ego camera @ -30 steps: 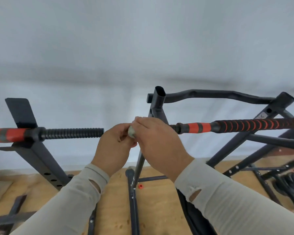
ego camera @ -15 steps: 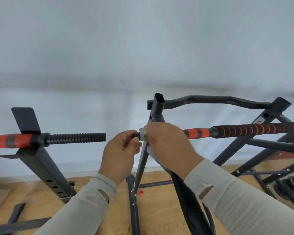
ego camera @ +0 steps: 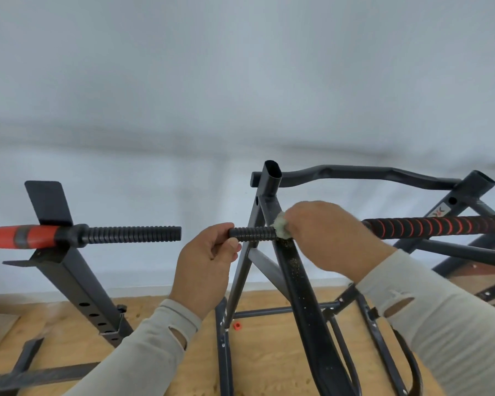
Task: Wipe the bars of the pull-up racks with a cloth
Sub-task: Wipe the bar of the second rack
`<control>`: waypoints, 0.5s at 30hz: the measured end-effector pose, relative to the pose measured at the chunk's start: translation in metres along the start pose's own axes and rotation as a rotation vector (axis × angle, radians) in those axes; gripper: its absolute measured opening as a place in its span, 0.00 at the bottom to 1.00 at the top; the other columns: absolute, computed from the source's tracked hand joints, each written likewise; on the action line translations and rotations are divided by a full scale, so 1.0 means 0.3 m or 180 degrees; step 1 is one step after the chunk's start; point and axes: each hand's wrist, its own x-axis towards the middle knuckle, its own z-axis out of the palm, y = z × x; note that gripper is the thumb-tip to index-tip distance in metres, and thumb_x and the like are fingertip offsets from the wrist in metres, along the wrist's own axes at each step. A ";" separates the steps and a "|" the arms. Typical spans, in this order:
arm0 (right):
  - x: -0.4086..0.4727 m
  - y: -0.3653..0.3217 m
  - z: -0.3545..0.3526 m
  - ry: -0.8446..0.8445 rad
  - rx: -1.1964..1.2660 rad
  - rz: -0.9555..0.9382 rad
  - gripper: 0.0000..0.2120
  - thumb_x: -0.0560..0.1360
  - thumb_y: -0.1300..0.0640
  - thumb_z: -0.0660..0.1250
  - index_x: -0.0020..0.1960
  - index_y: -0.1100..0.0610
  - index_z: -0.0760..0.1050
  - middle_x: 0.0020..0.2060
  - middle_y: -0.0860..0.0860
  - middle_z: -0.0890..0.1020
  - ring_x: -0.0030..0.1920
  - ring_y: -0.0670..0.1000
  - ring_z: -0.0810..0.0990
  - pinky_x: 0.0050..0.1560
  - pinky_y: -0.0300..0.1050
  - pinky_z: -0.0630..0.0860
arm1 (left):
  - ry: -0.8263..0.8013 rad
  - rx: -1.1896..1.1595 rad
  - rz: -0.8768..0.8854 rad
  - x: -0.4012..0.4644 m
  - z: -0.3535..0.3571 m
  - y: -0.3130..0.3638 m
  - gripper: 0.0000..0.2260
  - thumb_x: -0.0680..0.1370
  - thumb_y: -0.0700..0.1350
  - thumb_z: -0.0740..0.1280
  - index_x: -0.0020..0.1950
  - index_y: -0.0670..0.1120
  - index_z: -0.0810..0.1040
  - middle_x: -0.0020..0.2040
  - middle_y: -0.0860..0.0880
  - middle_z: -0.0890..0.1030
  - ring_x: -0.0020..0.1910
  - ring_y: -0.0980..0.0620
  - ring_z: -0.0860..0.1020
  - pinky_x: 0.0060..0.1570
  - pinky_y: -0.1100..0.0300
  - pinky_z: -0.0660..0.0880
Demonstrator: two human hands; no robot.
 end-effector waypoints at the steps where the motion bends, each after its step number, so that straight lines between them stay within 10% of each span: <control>1: 0.023 -0.049 0.006 0.0093 -0.0013 -0.0048 0.08 0.78 0.61 0.62 0.49 0.48 0.75 0.44 0.49 0.77 0.43 0.53 0.78 0.48 0.47 0.79 | 0.0012 -0.0026 0.0000 0.000 0.000 -0.002 0.12 0.81 0.41 0.68 0.53 0.60 0.80 0.46 0.56 0.86 0.48 0.54 0.85 0.58 0.52 0.81; 6: 0.128 -0.236 0.105 0.0534 0.0782 -0.0181 0.17 0.70 0.71 0.70 0.35 0.52 0.68 0.34 0.49 0.72 0.36 0.54 0.76 0.44 0.55 0.82 | 0.0002 -0.0087 0.0149 -0.014 0.006 0.001 0.15 0.81 0.35 0.65 0.54 0.54 0.83 0.46 0.56 0.86 0.46 0.57 0.84 0.51 0.63 0.81; 11: -0.004 -0.079 0.125 0.0964 0.0354 -0.0387 0.13 0.74 0.61 0.69 0.57 0.50 0.80 0.55 0.47 0.83 0.51 0.51 0.80 0.56 0.50 0.79 | 0.0112 -0.0215 0.0097 -0.018 0.019 -0.006 0.14 0.81 0.39 0.67 0.53 0.60 0.80 0.48 0.56 0.87 0.48 0.57 0.85 0.53 0.60 0.80; 15: -0.076 0.119 0.100 0.0588 -0.0208 0.0104 0.13 0.76 0.63 0.66 0.58 0.52 0.80 0.55 0.48 0.82 0.48 0.51 0.78 0.51 0.49 0.79 | 0.0143 -0.0232 0.0050 -0.017 0.025 -0.004 0.14 0.81 0.40 0.67 0.51 0.62 0.78 0.47 0.55 0.86 0.47 0.58 0.85 0.53 0.64 0.79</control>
